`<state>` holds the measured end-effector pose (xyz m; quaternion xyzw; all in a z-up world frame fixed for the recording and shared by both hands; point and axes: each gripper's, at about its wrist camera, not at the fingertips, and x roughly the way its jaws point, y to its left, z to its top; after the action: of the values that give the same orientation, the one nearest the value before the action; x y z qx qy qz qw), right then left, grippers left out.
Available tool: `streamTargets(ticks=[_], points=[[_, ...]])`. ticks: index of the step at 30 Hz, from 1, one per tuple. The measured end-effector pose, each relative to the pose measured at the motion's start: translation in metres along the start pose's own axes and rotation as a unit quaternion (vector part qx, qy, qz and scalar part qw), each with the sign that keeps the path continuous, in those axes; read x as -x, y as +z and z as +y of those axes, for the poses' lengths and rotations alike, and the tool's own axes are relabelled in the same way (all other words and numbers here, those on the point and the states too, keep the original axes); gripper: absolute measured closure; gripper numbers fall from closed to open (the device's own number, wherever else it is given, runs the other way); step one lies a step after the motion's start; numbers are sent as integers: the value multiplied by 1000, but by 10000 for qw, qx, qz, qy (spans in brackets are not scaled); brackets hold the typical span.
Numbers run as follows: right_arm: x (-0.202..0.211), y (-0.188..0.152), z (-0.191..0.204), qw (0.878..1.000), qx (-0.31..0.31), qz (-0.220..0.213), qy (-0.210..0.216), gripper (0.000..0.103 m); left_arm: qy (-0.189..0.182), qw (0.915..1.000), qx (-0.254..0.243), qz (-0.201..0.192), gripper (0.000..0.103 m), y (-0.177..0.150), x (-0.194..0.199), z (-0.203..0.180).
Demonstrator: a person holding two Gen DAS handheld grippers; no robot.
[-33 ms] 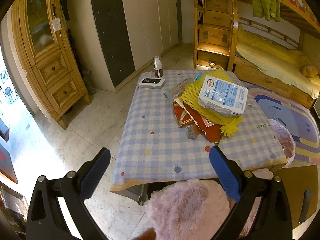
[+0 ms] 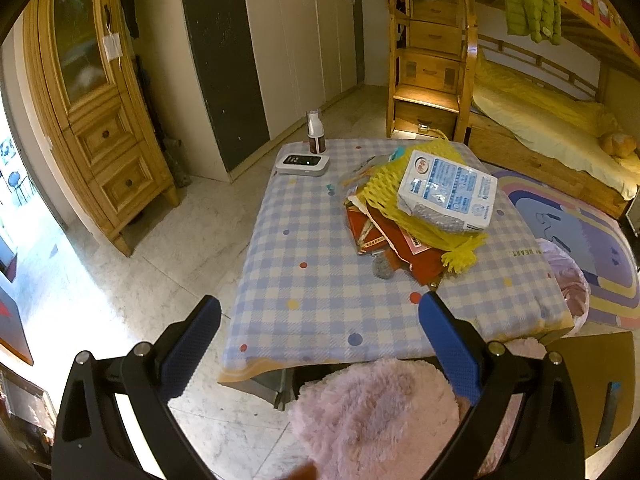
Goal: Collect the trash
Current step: 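Move the right tool to the white milk carton and close on it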
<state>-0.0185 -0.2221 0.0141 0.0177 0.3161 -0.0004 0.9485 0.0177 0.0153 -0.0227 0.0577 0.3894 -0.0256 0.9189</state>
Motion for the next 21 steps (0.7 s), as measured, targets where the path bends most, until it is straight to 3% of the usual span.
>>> streamTargets(ticks=[3, 21], points=[[-17, 5, 4, 9997, -3, 4, 227, 5, -10, 10000, -18, 27, 7, 0, -8, 2], [-122, 8, 34, 9942, 734, 590, 527, 7, -163, 9998, -27, 56, 7, 17, -64, 6]])
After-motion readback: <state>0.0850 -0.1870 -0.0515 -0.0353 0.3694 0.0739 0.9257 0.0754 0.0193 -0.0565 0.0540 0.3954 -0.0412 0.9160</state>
